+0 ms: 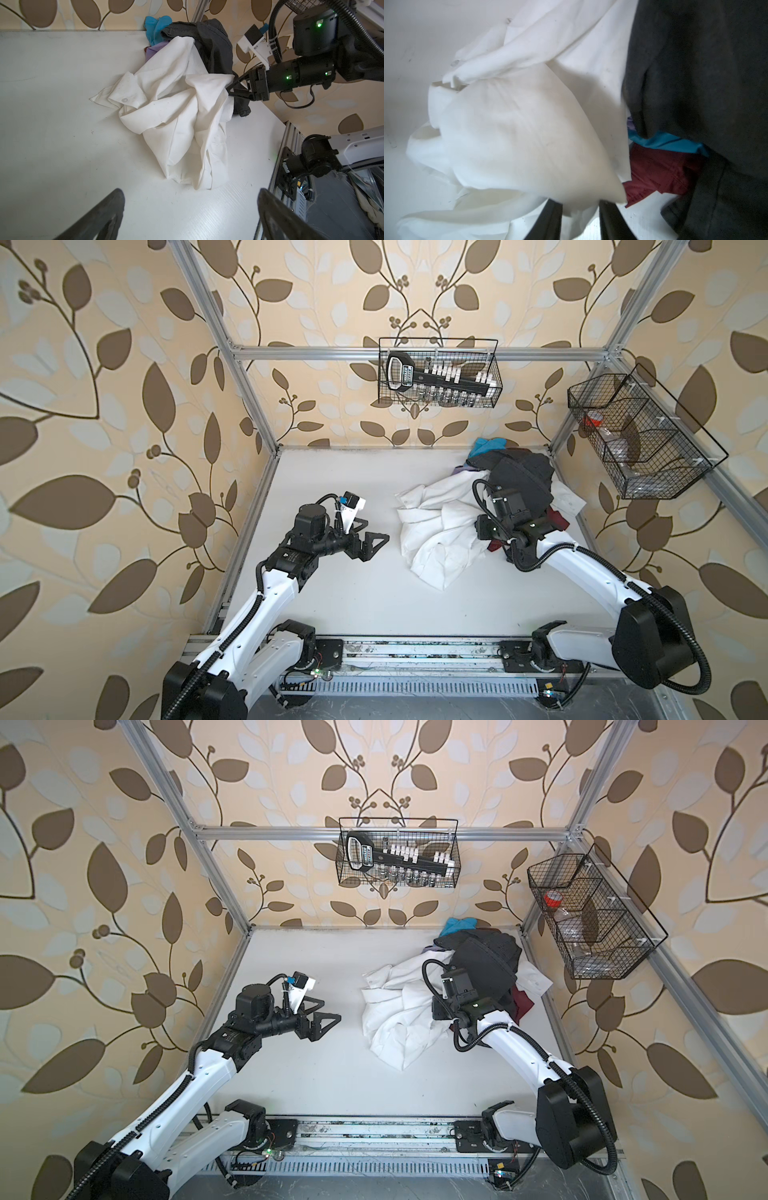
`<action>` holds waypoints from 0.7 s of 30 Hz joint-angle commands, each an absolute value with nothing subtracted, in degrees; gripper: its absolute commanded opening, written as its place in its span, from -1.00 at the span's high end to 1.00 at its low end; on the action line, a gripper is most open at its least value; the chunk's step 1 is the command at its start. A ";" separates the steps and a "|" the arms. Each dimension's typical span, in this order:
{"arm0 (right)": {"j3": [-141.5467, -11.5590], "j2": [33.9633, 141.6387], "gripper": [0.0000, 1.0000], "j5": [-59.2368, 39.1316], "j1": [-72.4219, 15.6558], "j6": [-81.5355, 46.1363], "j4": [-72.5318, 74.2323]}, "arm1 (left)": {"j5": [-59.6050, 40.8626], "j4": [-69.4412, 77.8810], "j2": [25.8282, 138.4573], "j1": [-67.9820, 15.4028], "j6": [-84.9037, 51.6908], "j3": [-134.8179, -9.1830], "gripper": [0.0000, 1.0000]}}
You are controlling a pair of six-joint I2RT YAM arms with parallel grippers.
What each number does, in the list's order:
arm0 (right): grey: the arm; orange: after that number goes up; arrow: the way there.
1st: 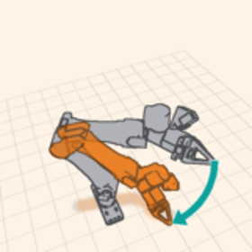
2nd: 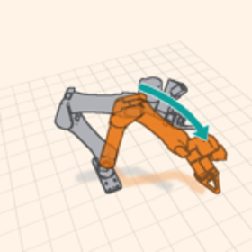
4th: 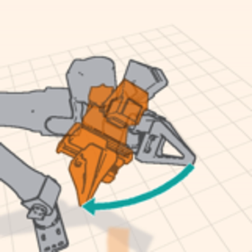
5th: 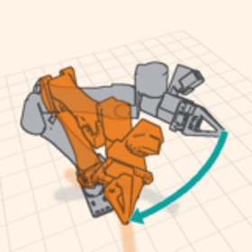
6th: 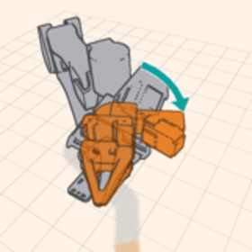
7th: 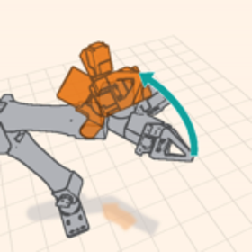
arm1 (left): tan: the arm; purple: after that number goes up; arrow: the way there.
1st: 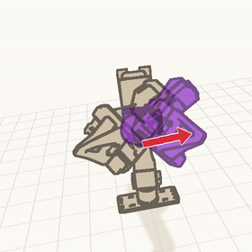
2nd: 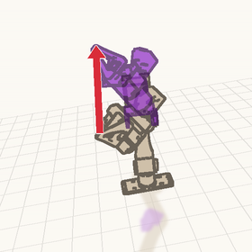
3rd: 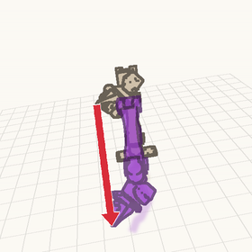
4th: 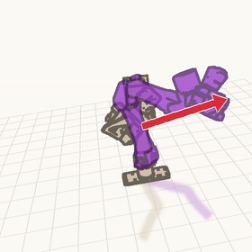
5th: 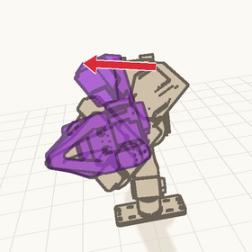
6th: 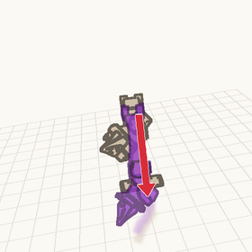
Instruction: Pick out a specific cloth from the pile
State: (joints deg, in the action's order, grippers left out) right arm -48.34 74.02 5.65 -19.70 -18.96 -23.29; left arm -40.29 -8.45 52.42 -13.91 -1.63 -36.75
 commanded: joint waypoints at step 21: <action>-39.24 73.74 -0.84 -12.70 -10.74 -21.20 -10.99 | -40.43 -7.85 52.05 -14.36 -0.62 -36.91 -0.98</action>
